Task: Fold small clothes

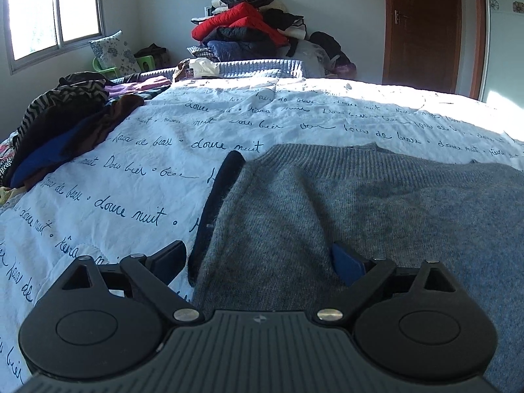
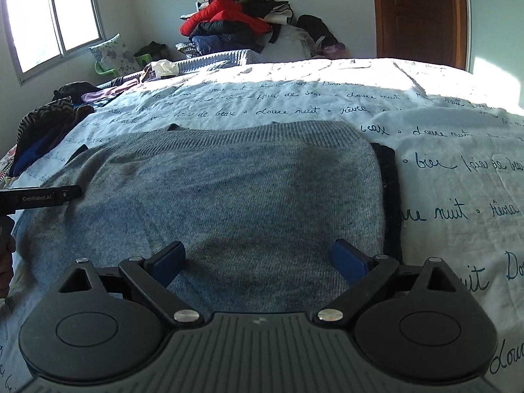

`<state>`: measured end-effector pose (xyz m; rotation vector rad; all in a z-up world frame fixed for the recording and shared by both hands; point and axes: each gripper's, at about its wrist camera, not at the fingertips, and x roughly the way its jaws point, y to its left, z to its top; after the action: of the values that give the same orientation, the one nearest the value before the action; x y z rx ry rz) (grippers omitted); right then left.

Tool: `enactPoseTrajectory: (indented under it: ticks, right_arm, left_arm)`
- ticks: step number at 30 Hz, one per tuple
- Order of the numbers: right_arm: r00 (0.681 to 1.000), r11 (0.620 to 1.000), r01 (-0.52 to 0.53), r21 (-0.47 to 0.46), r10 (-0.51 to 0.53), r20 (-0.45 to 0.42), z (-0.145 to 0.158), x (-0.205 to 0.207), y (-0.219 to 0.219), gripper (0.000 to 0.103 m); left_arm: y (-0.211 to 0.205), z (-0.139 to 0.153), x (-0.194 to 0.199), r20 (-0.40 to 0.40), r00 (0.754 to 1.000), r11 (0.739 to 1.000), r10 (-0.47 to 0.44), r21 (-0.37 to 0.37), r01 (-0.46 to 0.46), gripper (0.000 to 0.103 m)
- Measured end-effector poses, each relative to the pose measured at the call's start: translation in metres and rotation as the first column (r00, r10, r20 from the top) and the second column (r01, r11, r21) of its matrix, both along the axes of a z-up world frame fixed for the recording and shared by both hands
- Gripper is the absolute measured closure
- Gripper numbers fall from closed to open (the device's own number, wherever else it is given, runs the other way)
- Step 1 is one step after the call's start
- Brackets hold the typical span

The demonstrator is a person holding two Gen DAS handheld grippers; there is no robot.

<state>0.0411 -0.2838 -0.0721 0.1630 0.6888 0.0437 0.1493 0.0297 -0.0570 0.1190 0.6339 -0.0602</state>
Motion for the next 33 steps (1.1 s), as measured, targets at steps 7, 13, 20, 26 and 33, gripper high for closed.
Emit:
enactPoseTrajectory:
  ticks: [7, 13, 20, 26, 33]
  right_arm:
    - [1.0, 0.999, 0.001, -0.032, 0.0, 0.022, -0.009, -0.006, 0.005, 0.004]
    - [0.997, 0.993, -0.007, -0.115, 0.015, 0.071, -0.02, -0.014, 0.017, 0.0]
    - [0.996, 0.993, -0.003, -0.118, 0.013, 0.09, -0.022, -0.015, 0.018, 0.0]
    - [0.995, 0.996, -0.001, -0.084, 0.009, 0.103, -0.022, -0.017, 0.013, 0.0]
    - [0.996, 0.993, -0.001, -0.121, 0.012, 0.092, -0.023, -0.015, 0.019, 0.0]
  left_arm:
    - [0.005, -0.009, -0.006, 0.027, 1.0, 1.0, 0.015, -0.018, -0.014, 0.002]
    - [0.014, -0.015, -0.008, 0.039, 0.999, 0.997, 0.024, -0.075, -0.021, 0.0]
    - [0.029, -0.017, -0.005, 0.007, 0.999, 0.981, 0.041, -0.188, -0.039, 0.0]
    - [0.028, -0.017, -0.006, 0.015, 0.999, 0.982, 0.048, -0.182, -0.044, 0.0]
    - [0.029, -0.018, -0.007, 0.008, 0.999, 0.979, 0.047, -0.199, -0.045, 0.0]
